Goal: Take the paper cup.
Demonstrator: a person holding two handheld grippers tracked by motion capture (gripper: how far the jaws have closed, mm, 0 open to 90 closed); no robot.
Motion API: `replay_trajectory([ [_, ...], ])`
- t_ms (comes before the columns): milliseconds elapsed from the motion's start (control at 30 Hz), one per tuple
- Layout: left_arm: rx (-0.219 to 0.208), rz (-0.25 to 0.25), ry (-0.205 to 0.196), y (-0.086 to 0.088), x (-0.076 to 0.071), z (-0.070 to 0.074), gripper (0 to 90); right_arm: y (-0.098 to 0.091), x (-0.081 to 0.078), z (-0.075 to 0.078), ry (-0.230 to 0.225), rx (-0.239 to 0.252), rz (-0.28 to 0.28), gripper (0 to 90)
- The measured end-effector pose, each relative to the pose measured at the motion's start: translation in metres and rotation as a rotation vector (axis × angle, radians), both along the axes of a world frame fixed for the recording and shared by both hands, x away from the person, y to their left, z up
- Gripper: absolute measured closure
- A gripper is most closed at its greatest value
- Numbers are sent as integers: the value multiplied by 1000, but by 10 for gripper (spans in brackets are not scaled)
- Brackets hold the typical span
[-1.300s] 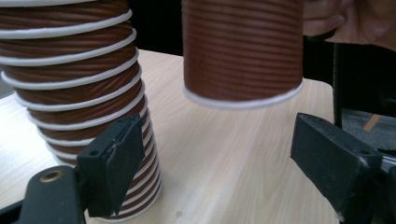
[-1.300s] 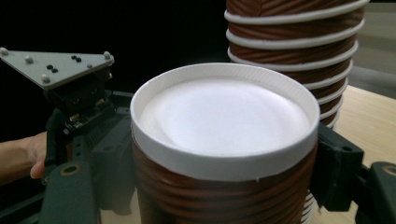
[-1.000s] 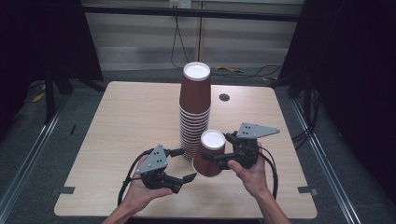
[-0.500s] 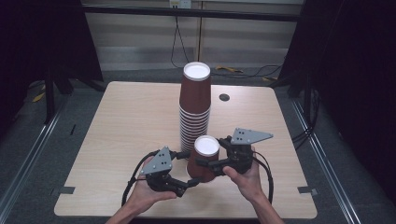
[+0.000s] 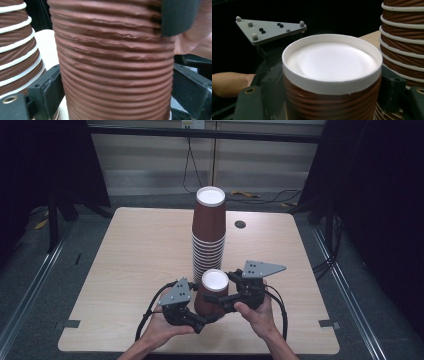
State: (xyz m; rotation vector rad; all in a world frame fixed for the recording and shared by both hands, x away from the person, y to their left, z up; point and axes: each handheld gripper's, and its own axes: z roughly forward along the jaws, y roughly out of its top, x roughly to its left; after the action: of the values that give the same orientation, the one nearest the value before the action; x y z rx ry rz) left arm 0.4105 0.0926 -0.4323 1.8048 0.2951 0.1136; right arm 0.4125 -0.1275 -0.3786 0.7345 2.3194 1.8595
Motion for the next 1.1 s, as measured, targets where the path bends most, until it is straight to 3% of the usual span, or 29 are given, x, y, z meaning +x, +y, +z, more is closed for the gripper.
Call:
replay_trajectory([
  [233, -1, 1, 5, -1, 1, -1, 88, 5, 0, -2, -6, 13, 10, 237],
  [567, 12, -1, -21, 4, -2, 1, 119, 5, 1, -3, 7, 26, 32, 217],
  [733, 5, 9, -22, 8, -3, 4, 128, 9, 0, -3, 26, 3, 38, 161],
  [900, 6, 23, -17, 12, -1, 4, 129, 6, 1, -2, 27, 9, 28, 135],
  [1100, 37, 43, -3, 19, 1, 3, 129, -1, 1, 1, 23, 15, 10, 134],
])
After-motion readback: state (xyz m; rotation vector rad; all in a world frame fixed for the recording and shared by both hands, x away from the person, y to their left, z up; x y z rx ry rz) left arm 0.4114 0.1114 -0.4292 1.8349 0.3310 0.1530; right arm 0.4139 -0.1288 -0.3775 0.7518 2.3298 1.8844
